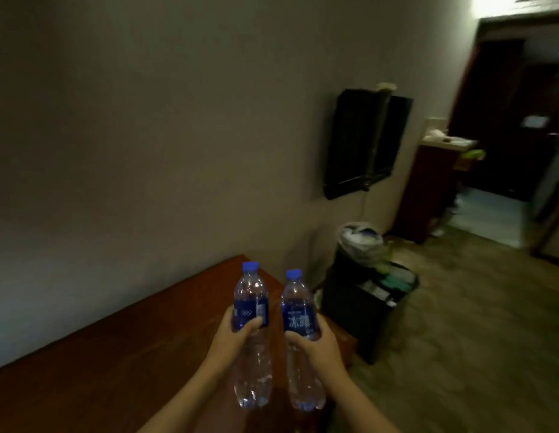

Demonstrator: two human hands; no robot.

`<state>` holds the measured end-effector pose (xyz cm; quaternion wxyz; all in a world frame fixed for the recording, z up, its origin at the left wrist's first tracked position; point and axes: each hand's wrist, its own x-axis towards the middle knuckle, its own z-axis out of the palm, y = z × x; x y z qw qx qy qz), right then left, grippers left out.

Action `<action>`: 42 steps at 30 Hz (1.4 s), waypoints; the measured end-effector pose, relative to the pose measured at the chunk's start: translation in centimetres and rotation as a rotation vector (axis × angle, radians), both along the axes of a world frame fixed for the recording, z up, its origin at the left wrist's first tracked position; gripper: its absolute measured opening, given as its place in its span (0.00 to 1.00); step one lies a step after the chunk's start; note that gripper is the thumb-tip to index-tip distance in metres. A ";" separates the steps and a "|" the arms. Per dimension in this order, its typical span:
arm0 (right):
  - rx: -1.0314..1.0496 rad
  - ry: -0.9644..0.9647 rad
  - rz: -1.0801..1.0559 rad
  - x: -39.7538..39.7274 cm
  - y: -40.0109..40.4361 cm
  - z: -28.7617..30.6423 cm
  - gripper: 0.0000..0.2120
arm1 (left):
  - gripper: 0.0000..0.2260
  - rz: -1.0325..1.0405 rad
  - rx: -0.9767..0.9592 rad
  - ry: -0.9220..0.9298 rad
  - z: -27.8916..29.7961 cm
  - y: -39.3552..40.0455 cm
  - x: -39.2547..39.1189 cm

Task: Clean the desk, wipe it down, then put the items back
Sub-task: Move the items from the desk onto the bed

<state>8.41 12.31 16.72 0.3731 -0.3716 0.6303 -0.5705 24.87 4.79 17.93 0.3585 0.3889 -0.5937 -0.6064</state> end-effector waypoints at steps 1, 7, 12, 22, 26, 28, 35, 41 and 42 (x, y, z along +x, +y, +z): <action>-0.007 0.001 -0.056 -2.3 2.0 0.2 0.23 | 0.31 -0.043 0.019 0.012 0.0 1.5 -2.6; -0.018 0.013 -0.297 -14.6 13.4 0.3 0.19 | 0.18 -0.260 0.133 0.102 -0.1 10.7 -17.9; 0.029 -0.018 -0.494 -23.1 22.4 0.2 0.23 | 0.17 -0.454 0.103 0.066 1.4 17.8 -28.4; -0.043 -0.097 -0.944 -40.3 37.1 0.3 0.20 | 0.10 -0.786 0.151 0.037 1.2 28.5 -51.6; -0.081 -0.109 -1.079 -48.1 43.4 0.1 0.19 | 0.17 -0.924 0.229 0.032 -0.3 33.8 -63.2; -0.077 -0.114 -1.173 -51.6 47.1 0.0 0.17 | 0.19 -0.987 0.263 0.019 -0.6 37.0 -68.9; -0.054 -0.227 -1.574 -58.4 59.9 -2.4 0.21 | 0.22 -1.302 0.329 -0.105 -3.0 50.0 -83.1; -0.031 -0.410 -1.815 -63.5 69.0 -6.7 0.33 | 0.21 -1.498 0.312 -0.256 -6.1 61.3 -90.4; -0.049 -0.441 -1.840 -64.6 70.3 -7.1 0.24 | 0.21 -1.530 0.294 -0.270 -6.7 62.9 -91.6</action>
